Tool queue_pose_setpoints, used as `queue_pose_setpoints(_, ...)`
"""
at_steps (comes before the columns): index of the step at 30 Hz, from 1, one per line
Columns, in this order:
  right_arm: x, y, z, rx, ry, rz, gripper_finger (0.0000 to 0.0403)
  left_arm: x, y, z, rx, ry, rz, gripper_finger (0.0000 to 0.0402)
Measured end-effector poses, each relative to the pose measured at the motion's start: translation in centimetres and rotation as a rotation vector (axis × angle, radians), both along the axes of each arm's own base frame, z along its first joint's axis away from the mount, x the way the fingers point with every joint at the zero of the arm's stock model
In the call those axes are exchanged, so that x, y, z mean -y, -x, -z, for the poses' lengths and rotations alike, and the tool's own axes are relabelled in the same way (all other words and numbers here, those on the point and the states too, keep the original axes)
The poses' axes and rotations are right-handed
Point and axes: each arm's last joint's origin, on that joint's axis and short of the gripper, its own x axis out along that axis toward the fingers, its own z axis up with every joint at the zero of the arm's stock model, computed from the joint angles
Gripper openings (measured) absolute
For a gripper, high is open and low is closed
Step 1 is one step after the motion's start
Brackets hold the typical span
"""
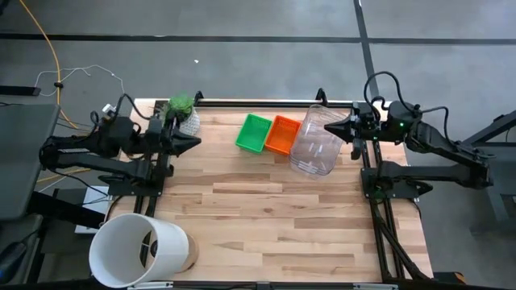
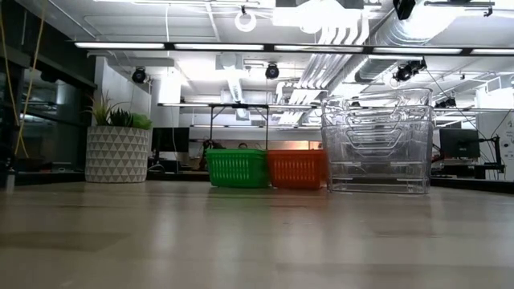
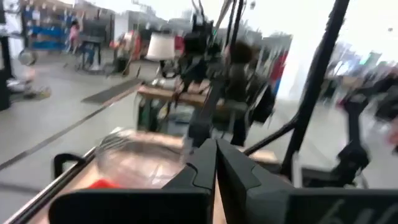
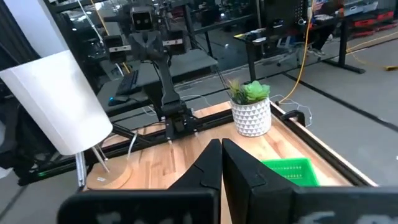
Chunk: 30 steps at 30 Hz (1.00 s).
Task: Stack baskets by color
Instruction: Return to Home Position
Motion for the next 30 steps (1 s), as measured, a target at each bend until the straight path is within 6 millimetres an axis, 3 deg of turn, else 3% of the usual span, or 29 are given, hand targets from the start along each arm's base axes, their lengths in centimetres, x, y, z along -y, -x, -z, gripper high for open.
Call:
queue_pose_setpoints(5, 0.0, 0.0, 0.3, -0.04, 0.033, -0.004, 0.0, 0.2, 1.0, 4.0, 0.106, 0.064, 0.046, 0.0)
queue_pose_setpoints(10, 0.0, 0.1, 0.8, -0.07, -0.081, 0.005, 0.0, 0.4, 2.2, 7.7, 0.136, 0.095, 0.061, 0.0)
queue_pose_setpoints(19, 0.0, 0.1, 0.7, -0.052, -0.184, 0.013, 0.0, 0.5, 4.5, 12.0, 0.218, 0.095, 0.063, 0.0)
queue_pose_setpoints(27, 0.0, 0.1, 0.8, -0.056, -0.189, 0.014, 0.0, 0.5, 3.4, 15.4, 0.183, 0.167, 0.075, 0.0)
queue_pose_setpoints(30, -0.1, 0.1, 0.8, -0.059, -0.19, 0.014, 0.0, 0.5, 3.0, 16.8, 0.246, 0.193, 0.1, 0.0)
